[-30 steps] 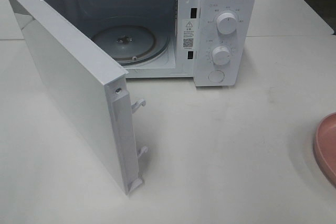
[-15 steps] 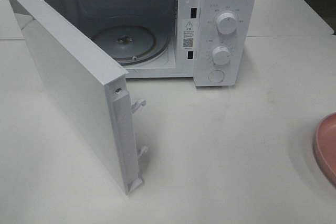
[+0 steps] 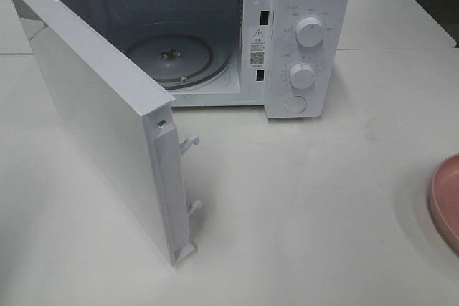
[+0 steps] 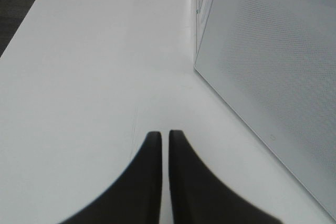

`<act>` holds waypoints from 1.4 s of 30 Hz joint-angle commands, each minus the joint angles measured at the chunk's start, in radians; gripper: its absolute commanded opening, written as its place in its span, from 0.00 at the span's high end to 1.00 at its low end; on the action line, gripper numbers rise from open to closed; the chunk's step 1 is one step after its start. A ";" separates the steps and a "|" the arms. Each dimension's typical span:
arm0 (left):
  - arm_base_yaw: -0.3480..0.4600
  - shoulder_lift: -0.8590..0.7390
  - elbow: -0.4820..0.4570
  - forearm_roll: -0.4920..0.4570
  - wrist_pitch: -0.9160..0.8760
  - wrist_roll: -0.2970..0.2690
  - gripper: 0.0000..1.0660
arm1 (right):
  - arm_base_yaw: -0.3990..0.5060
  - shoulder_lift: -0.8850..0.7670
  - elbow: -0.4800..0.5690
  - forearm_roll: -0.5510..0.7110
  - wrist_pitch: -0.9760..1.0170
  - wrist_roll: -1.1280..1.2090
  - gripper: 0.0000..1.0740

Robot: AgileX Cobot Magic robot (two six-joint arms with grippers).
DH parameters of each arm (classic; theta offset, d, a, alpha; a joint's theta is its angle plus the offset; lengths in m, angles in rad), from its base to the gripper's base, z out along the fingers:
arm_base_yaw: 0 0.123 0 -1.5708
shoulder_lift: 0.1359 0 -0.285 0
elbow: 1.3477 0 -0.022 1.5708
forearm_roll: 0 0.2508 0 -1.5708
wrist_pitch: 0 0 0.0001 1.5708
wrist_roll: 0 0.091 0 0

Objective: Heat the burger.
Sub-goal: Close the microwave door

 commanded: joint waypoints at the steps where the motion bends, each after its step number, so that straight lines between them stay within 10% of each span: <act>1: 0.000 0.062 0.004 -0.013 -0.077 0.018 1.00 | -0.007 -0.026 0.003 -0.001 -0.006 -0.013 0.30; 11: -0.004 0.308 0.122 -0.166 -0.496 0.200 1.00 | -0.007 -0.026 0.003 -0.001 -0.006 -0.013 0.30; 20: -0.004 0.416 0.174 -0.181 -0.686 0.205 1.00 | -0.007 -0.026 0.003 -0.001 -0.006 -0.013 0.30; 42: -0.462 0.768 0.173 -0.122 -1.213 0.175 1.00 | -0.007 -0.026 0.003 -0.001 -0.006 -0.013 0.30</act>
